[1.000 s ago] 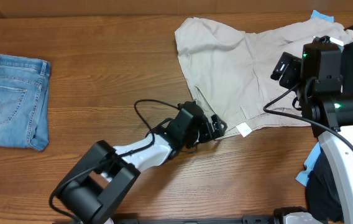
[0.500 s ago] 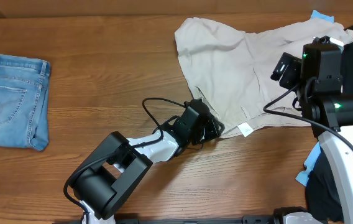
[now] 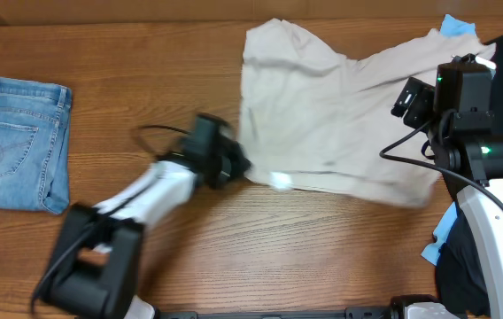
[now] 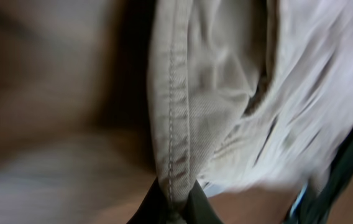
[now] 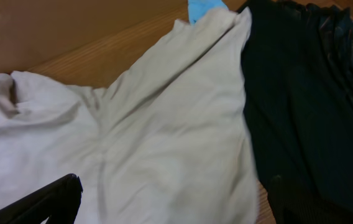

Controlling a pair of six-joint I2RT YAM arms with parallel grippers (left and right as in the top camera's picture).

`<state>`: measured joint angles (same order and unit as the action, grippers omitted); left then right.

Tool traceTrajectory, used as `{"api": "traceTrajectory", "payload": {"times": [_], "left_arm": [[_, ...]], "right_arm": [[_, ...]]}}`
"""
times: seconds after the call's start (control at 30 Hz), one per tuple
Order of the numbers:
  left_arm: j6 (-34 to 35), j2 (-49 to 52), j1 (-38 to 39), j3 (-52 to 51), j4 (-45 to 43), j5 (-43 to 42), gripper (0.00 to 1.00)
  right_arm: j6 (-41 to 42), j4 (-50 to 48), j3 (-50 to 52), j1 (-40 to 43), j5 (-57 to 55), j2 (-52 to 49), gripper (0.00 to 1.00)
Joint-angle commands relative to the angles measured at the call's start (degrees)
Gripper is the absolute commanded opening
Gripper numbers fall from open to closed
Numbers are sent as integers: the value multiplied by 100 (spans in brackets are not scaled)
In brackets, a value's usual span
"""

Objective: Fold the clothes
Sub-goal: 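Grasp the shorts waistband with the left gripper and drag it leftward, then pull the shorts edge down-left with the left gripper to spread them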

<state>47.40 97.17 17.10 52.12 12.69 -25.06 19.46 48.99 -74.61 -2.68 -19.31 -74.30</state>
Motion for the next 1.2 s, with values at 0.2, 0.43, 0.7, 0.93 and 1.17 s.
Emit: {"api": "traceTrajectory", "payload": {"times": [0.2, 0.43, 0.7, 0.93, 1.17], "left_arm": [[-1207, -883, -3685, 697, 157, -1279, 100], [-1342, -879, -3412, 675, 2527, -1499, 100], [-874, -879, -1460, 243, 3285, -1161, 100], [647, -879, 400, -402, 2420, -1029, 95], [1633, -879, 1370, -605, 2146, -129, 94]], "right_arm": [[9, -37, -68, 57, 9, 155, 100], [7, -44, -68, 57, 7, 155, 100], [9, -42, -68, 57, 7, 155, 100], [7, -39, -68, 57, 7, 155, 100], [7, -39, -68, 57, 7, 155, 100]]}}
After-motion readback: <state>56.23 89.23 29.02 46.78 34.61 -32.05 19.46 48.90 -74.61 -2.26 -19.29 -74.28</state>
